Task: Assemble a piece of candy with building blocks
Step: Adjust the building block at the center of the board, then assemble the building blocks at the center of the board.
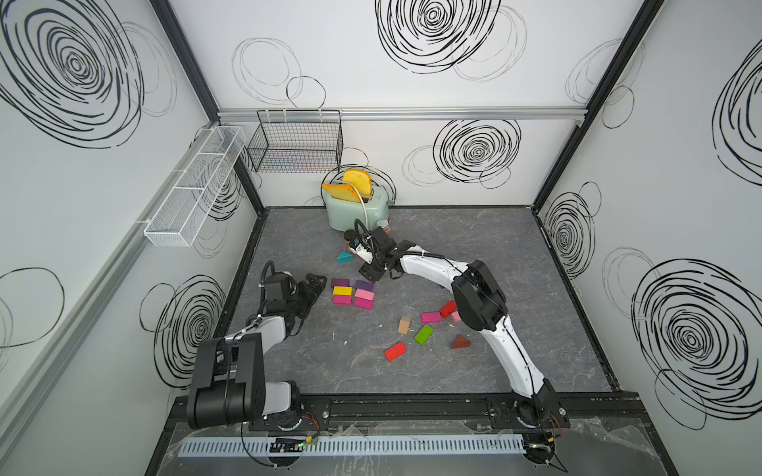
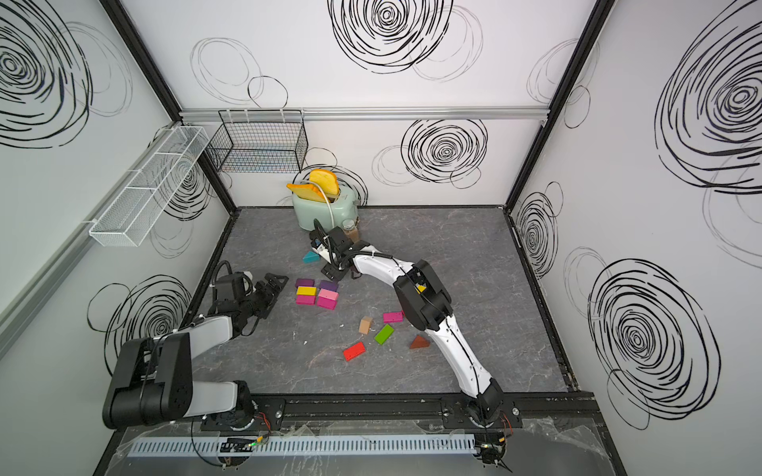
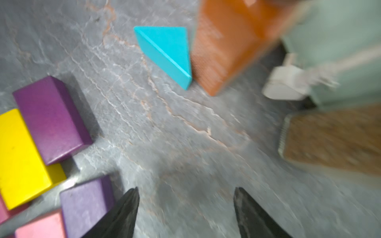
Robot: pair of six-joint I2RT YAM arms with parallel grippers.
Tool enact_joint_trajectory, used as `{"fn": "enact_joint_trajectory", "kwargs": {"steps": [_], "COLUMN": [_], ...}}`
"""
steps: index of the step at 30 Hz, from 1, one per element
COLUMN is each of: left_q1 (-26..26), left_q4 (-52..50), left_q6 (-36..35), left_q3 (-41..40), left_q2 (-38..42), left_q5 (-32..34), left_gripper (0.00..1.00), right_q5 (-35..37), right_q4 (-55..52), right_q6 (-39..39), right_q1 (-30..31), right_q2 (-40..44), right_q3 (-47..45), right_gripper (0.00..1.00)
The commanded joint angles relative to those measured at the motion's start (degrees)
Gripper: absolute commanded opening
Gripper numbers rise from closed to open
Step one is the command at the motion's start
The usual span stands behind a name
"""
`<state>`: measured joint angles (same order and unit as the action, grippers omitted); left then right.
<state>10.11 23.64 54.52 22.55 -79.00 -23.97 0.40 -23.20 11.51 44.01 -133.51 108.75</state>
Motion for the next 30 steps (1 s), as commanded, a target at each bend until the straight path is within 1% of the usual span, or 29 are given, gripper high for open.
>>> {"fn": "enact_joint_trajectory", "kwargs": {"steps": [1, 4, 8, 11, 15, 20, 26, 30], "left_q1": [0.06, -0.66, -0.73, -1.29, -3.13, -4.55, -5.43, -7.3], "left_q4": [15.47, 24.85, 35.93, 38.27, 38.77, 40.26, 40.9, 41.06], "left_q6": [5.86, 9.05, 12.79, 13.2, 12.31, 10.9, 9.82, 9.64], "left_q3": [-2.43, -3.39, -4.09, -2.83, -0.9, 2.58, 5.81, 6.2], "left_q2": [-1.64, -6.43, -13.56, -16.9, -19.61, -24.18, -29.0, -30.76], "left_q5": [4.49, 5.79, 6.56, 6.66, 6.95, 6.92, 5.37, 4.37], "left_gripper": [0.98, 0.98, 0.98, 0.98, 0.98, 0.98, 0.98, 0.98], "right_q5": [-0.68, -2.76, -5.62, -6.57, -6.86, -9.83, -10.93, -11.7], "right_q4": [5.97, 9.35, 12.5, 14.61, 15.63, 18.29, 19.21, 19.86], "right_q6": [-5.41, -7.96, -11.59, -13.97, -15.83, -17.14, -16.92, -16.93], "right_q1": [-1.95, -2.0, -1.82, -2.12, -3.42, -5.75, -7.05, -7.78], "right_q2": [11.54, 18.49, 25.72, 29.57, 31.1, 32.45, 34.08, 34.46], "right_q3": [-8.68, -17.07, -25.93, -31.4, -35.66, -39.92, -41.76, -42.47], "right_gripper": [0.79, 0.83, 0.92, 0.99, 0.99, 0.99, 0.99, 0.99]}}
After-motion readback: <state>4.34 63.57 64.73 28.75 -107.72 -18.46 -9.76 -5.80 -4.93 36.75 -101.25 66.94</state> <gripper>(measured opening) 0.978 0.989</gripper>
